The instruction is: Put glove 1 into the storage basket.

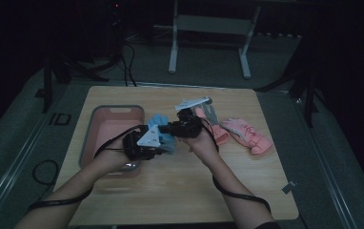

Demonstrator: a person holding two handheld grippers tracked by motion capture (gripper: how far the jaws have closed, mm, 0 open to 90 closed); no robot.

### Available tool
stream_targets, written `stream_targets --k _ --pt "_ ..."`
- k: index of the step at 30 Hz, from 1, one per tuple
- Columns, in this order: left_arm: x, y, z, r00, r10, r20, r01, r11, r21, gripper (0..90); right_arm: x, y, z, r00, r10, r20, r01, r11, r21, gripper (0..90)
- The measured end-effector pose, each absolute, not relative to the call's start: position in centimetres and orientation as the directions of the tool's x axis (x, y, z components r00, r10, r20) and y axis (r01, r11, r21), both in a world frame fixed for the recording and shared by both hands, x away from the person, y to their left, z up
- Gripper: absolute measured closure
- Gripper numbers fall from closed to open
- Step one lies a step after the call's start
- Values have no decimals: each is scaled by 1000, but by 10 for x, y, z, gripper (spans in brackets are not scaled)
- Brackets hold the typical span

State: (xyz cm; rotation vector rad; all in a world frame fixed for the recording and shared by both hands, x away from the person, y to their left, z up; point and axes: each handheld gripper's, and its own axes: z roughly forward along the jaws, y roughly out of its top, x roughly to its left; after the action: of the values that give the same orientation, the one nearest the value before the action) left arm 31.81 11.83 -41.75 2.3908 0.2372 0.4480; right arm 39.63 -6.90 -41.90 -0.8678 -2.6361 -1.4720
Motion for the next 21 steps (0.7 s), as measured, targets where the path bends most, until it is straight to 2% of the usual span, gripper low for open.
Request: stream_targets --k 9,21 --pt "315 161 -416 911 330 247 97 -754 649 784 402 -20 -418 -867 410 282 453 415 789 790" --pt "309 224 -433 887 408 215 197 -757 623 784 401 53 -431 -890 338 306 439 451 777 790"
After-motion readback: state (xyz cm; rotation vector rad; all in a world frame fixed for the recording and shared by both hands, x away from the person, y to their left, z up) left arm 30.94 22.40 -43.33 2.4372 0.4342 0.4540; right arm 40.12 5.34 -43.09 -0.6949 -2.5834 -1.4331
